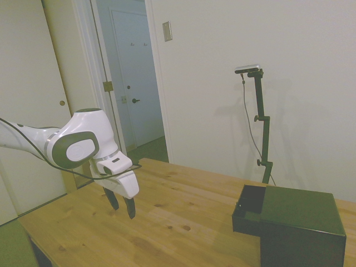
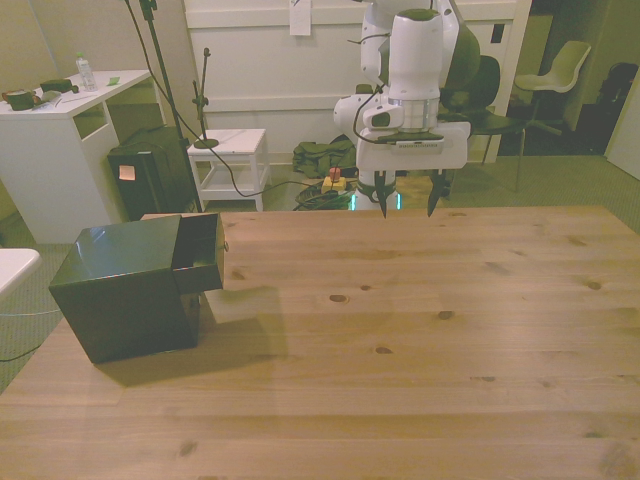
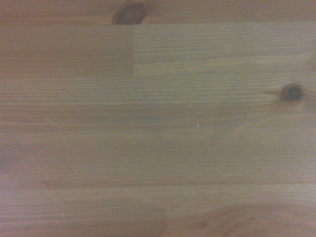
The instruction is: Close the top drawer
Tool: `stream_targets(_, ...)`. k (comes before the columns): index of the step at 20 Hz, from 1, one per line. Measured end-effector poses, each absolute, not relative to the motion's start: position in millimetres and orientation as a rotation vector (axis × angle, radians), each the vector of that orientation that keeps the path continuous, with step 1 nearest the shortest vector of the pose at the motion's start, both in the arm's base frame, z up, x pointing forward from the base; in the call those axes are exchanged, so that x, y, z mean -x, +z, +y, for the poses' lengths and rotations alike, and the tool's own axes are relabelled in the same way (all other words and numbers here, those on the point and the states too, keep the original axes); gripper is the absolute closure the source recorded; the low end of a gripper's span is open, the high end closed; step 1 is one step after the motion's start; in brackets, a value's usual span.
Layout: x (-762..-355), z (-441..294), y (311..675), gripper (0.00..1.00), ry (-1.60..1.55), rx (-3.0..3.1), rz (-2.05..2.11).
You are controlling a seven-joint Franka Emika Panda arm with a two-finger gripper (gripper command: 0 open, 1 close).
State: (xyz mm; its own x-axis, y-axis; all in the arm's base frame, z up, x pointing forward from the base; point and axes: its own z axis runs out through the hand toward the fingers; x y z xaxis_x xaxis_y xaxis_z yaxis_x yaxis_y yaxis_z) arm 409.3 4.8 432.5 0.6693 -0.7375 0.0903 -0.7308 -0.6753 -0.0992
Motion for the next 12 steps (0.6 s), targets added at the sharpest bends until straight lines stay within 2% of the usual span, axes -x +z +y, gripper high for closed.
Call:
stream_targets(5, -421, -15, 440, 0.00, -0.213, 2.781, 1.296)
stream_targets(12, -486, -103, 456, 0.00, -0.344, 2.623, 1.539)
